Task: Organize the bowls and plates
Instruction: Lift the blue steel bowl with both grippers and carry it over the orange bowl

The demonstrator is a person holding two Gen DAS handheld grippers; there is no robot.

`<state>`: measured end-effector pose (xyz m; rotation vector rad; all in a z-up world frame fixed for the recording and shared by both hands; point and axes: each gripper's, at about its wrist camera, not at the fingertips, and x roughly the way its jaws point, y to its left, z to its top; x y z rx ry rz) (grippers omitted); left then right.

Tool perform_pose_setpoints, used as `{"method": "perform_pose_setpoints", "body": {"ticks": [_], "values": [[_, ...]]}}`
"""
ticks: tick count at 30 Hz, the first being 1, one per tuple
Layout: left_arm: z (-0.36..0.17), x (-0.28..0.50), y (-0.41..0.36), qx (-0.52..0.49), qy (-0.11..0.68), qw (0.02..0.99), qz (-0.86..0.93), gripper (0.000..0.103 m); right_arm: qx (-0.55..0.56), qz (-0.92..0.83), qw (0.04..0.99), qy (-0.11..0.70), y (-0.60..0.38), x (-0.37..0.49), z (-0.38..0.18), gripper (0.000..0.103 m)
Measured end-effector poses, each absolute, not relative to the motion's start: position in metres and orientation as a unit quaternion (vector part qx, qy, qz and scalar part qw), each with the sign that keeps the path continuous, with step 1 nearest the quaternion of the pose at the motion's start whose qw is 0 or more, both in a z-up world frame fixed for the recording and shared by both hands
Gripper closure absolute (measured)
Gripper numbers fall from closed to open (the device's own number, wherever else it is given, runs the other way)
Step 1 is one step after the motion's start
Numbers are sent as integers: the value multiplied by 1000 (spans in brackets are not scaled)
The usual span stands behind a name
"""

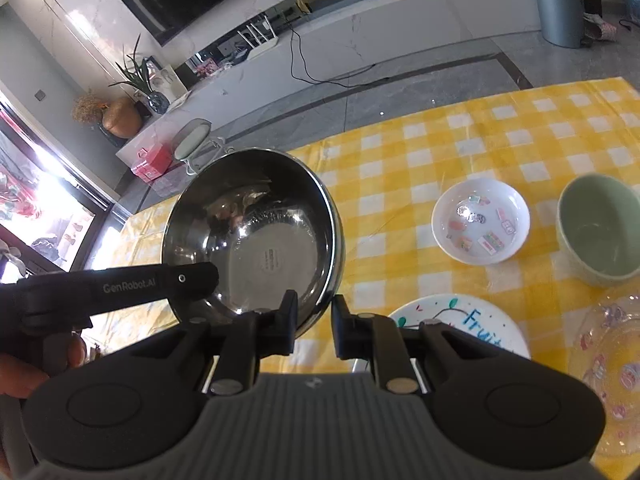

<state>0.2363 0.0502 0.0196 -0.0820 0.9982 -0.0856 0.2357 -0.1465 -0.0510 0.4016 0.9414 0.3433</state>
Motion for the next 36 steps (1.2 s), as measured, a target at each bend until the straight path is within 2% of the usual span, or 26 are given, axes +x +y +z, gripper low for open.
{"method": "perform_pose_setpoints", "body": {"ticks": [14,26,36], "values": [[53,150,45,-22,460,885,-67,93,213,160,867,421,-150,128,-27,88],[39,104,58,-38,484,870,-86,93,229,153,858,433,-153,66,-28,88],[14,94,75,-89,522,844,-83,91,223,148,851,452,-147,59,-38,90]]}}
